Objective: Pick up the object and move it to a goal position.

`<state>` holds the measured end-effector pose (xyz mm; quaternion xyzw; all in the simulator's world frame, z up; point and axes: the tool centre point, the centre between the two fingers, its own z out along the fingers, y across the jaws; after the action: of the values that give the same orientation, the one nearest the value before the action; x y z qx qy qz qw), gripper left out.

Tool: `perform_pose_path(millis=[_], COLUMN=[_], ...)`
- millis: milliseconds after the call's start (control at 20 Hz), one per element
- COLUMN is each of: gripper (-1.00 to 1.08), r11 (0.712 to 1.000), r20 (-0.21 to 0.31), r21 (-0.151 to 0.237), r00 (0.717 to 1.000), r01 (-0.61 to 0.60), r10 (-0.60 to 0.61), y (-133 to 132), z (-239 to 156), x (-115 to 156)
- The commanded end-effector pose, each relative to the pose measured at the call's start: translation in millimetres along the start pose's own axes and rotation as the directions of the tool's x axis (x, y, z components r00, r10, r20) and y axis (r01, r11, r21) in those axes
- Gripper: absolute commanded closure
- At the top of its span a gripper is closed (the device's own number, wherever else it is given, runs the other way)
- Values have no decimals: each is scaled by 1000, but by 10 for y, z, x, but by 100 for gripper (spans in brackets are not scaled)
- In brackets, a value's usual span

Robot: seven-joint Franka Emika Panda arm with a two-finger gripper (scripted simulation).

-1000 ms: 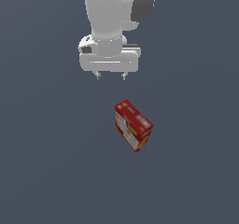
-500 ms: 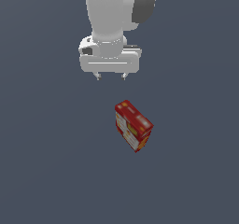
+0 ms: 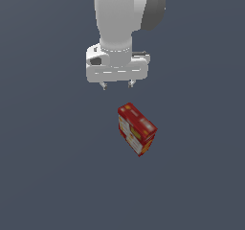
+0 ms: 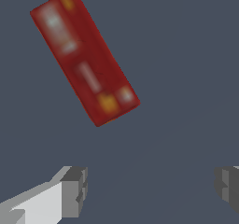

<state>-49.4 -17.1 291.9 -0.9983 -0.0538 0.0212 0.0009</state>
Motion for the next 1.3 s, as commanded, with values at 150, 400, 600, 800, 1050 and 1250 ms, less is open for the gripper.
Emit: perform_pose_path(millis=[150,400,600,800,1050,1250], gripper=[-92,-92,-92,-92,-92,-92], r11=[989,953,918,889,866,864], r20=[-9,-19,-25,-30,-34,-33], r21=[-9,-17,-21,-23,-25,-24], r00=[989,953,918,888,865,864], r01=[147,303,395,458,500,503], r10=[-147,-303,-396,-459,-501,-503], y=[-152,-337,-461,-552,-617,-624], z=[103,235,328,399,450,456], x=[291,595,773,896,979,982])
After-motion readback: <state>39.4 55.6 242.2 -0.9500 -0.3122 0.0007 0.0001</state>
